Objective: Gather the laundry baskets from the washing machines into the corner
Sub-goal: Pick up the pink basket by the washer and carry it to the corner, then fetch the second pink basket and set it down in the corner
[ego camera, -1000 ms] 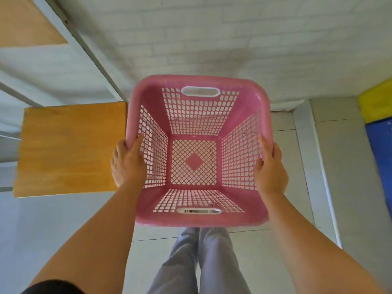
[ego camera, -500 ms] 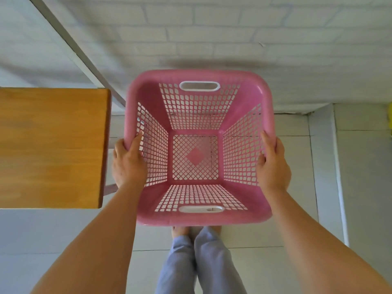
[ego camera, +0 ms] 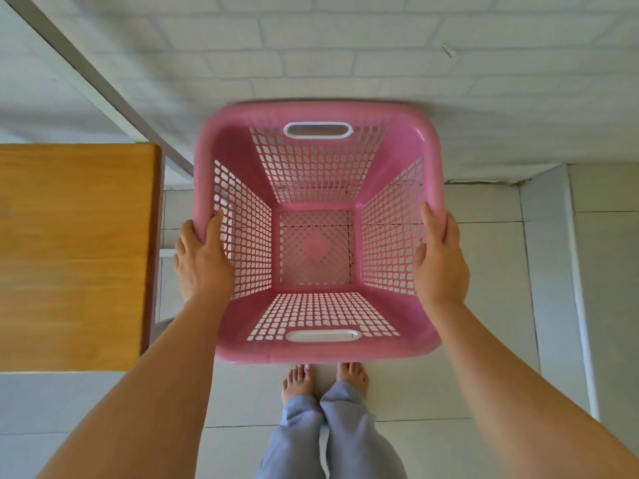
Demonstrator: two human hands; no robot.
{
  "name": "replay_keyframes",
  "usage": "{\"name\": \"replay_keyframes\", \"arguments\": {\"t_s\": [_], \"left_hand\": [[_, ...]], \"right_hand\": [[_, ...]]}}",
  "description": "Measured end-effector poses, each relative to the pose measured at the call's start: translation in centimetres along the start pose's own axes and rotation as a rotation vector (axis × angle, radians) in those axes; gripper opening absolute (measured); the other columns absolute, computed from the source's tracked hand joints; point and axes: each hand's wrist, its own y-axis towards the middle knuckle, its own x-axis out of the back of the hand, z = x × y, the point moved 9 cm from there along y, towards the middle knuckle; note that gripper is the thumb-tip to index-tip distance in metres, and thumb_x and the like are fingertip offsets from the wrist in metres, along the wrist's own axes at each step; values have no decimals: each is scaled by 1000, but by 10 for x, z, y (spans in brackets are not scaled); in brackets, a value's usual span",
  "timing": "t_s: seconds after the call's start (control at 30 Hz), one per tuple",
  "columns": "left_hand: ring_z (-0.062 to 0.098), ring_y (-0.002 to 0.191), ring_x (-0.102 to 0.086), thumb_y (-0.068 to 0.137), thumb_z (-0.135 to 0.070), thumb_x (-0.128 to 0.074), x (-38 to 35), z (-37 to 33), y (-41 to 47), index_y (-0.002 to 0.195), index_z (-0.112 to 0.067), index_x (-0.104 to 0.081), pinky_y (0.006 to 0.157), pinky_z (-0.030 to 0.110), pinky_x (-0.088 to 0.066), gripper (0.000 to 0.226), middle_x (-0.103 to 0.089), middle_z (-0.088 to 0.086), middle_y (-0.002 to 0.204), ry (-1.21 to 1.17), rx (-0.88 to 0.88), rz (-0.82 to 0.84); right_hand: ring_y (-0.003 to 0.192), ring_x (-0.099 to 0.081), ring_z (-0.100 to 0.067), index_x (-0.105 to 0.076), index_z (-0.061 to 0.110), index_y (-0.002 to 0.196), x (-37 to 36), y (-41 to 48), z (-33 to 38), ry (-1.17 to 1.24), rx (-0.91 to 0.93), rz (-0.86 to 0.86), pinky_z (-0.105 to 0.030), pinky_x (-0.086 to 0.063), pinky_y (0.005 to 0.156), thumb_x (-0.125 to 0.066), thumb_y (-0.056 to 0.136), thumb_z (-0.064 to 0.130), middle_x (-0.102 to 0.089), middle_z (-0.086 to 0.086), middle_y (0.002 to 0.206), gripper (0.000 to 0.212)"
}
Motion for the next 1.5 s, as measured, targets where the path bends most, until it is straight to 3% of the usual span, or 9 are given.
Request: {"name": "replay_keyframes", "arguments": {"t_s": [0.1, 0.17, 0.3, 0.4, 0.67, 0.9, 1.13, 1.27, 1.5], "left_hand": [[40, 134, -27, 85, -16, -60, -7, 2, 5, 145, -31, -24, 109, 54, -30, 72, -14, 16, 153, 86, -26, 73], [40, 140, -19, 86, -21, -59, -8, 1, 4, 148, -30, -20, 113, 54, -26, 74, -3, 15, 158, 115, -57, 93], [36, 148, -1, 90, -25, -53, -3, -8, -12, 150, -32, -11, 117, 52, -17, 73, 9, 9, 161, 102, -57, 135], [33, 149, -1, 95, -29, -48, 7, -19, -31, 150, -30, -11, 117, 53, -16, 67, 2, 8, 162, 50, -56, 167], [29, 149, -10, 99, -26, -39, 66, -67, -97, 150, -16, -19, 121, 45, -8, 56, -16, 11, 160, 13, -260, 203], [30, 147, -19, 100, -30, -38, 120, -101, -158, 147, -12, -30, 121, 46, -15, 50, -26, 12, 157, 41, -477, 239], [36, 144, -23, 101, -30, -37, 159, -144, -226, 146, -5, -32, 119, 48, -19, 52, -29, 19, 154, 122, -773, 280], [36, 144, -23, 101, -30, -37, 154, -170, -273, 145, -4, -31, 119, 49, -20, 52, -31, 21, 152, 210, -940, 328], [39, 126, -43, 98, -24, -43, 136, -220, -388, 133, 0, -41, 110, 49, -34, 43, -47, 23, 135, 336, -1253, 369]], "right_hand": [[111, -56, -38, -24, 32, 149, -5, 2, 2, -111, -13, 35, -48, -55, 77, -50, 92, 13, -25, -16, 155, 66], [126, -47, -41, -22, 30, 151, -5, 2, 2, -171, -23, 63, -51, -48, 93, -51, 92, 17, -21, -22, 156, 66], [137, -37, -35, -22, 28, 151, 8, -8, 12, -201, 22, 101, -51, -40, 103, -51, 94, 23, -20, -18, 158, 65], [138, -37, -34, -22, 22, 151, 27, -23, 20, -186, 34, 121, -49, -38, 104, -49, 95, 24, -24, -17, 157, 62], [137, -40, -32, -24, 12, 150, 104, -85, 29, -129, 40, 180, -44, -38, 108, -46, 97, 30, -34, -16, 153, 60], [140, -36, -28, -23, 10, 150, 177, -158, 25, -83, -66, 162, -40, -32, 114, -29, 100, 38, -36, -13, 152, 57], [140, -35, -30, -26, 12, 150, 235, -253, -6, 18, -302, 122, -41, -30, 114, -36, 100, 35, -35, -13, 153, 56], [143, -30, -28, -23, 14, 151, 254, -317, -34, 59, -462, 109, -39, -26, 116, -30, 102, 38, -30, -11, 156, 56], [145, -25, -26, -19, 14, 152, 283, -439, -98, 122, -757, 48, -38, -22, 118, -23, 102, 40, -23, -9, 159, 56]]}}
